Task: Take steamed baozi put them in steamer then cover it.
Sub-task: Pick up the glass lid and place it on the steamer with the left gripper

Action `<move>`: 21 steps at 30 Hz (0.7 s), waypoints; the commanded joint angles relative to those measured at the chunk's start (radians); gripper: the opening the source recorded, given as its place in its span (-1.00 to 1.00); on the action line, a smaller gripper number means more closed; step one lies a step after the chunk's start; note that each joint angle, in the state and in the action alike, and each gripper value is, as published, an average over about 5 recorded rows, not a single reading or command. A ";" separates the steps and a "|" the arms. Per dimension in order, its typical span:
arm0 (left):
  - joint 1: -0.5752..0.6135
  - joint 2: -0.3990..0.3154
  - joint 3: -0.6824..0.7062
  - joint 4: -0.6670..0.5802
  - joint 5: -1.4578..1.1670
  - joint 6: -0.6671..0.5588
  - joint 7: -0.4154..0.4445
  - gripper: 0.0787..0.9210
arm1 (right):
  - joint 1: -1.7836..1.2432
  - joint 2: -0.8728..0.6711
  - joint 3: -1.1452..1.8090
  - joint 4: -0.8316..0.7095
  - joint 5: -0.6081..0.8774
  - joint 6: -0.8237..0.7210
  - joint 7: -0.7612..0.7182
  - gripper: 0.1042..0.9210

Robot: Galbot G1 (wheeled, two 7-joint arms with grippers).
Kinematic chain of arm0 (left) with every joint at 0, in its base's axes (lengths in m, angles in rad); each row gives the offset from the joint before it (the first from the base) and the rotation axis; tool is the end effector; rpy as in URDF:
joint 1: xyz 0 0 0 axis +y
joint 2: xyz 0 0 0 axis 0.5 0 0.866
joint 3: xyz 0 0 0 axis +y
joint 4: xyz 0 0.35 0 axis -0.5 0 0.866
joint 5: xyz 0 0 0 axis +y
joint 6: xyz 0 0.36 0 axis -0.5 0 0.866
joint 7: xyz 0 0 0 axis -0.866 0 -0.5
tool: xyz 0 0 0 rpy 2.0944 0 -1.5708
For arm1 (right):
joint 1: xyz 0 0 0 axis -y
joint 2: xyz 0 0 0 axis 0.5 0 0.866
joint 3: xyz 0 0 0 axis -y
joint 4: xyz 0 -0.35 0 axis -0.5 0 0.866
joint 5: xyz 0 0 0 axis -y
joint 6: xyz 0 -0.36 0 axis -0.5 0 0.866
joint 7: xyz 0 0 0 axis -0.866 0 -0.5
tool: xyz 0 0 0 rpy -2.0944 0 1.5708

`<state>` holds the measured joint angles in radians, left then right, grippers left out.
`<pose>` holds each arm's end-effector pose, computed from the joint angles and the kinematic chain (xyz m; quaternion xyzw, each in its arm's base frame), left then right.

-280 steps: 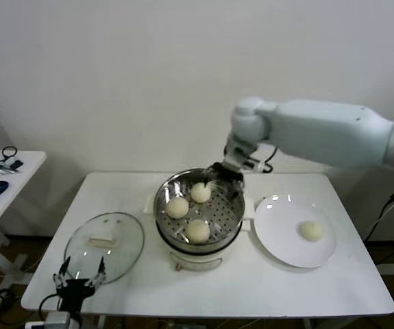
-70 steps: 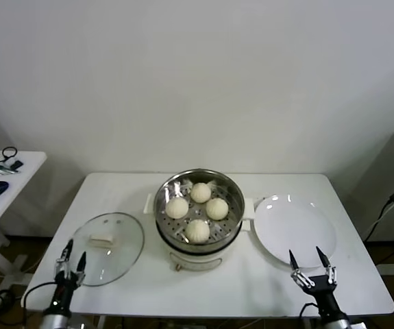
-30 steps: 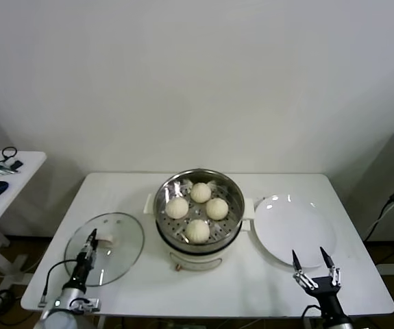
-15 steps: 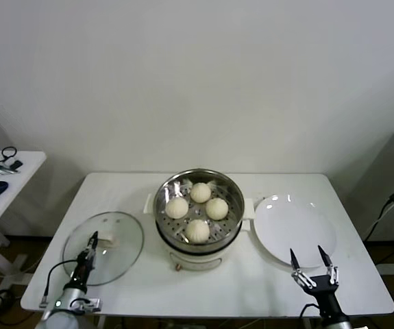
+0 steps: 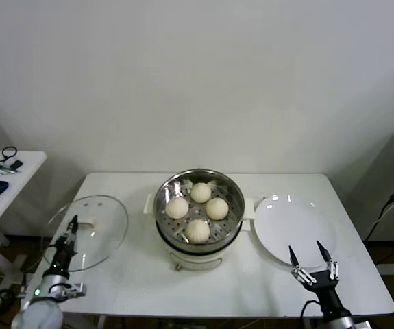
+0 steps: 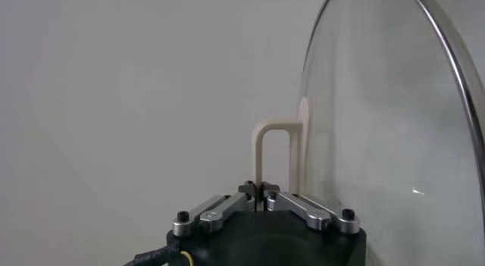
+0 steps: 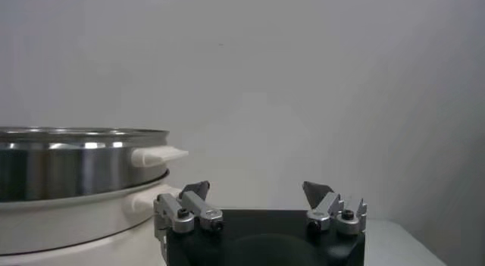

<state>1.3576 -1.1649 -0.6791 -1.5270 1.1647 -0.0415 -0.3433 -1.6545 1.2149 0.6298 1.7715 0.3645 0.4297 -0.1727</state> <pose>0.2424 0.1956 -0.4076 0.0592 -0.6932 -0.7180 0.0209 0.1467 -0.1320 -0.4036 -0.0745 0.9969 -0.0099 0.0229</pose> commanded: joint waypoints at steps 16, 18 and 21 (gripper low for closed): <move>-0.008 0.123 0.154 -0.568 -0.184 0.532 0.369 -0.87 | 0.039 0.005 -0.021 -0.022 -0.057 -0.047 0.020 0.76; -0.039 0.108 0.208 -0.590 -0.140 0.571 0.387 -0.87 | 0.040 0.001 -0.021 -0.023 -0.055 -0.057 0.023 0.76; -0.082 0.072 0.298 -0.605 -0.050 0.611 0.419 -0.87 | 0.038 -0.008 -0.018 -0.025 -0.051 -0.065 0.026 0.76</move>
<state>1.3144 -1.0930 -0.4885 -2.0087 1.0653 0.4273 -0.0013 -1.6196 1.2154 0.6104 1.7504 0.3220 0.3882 -0.1502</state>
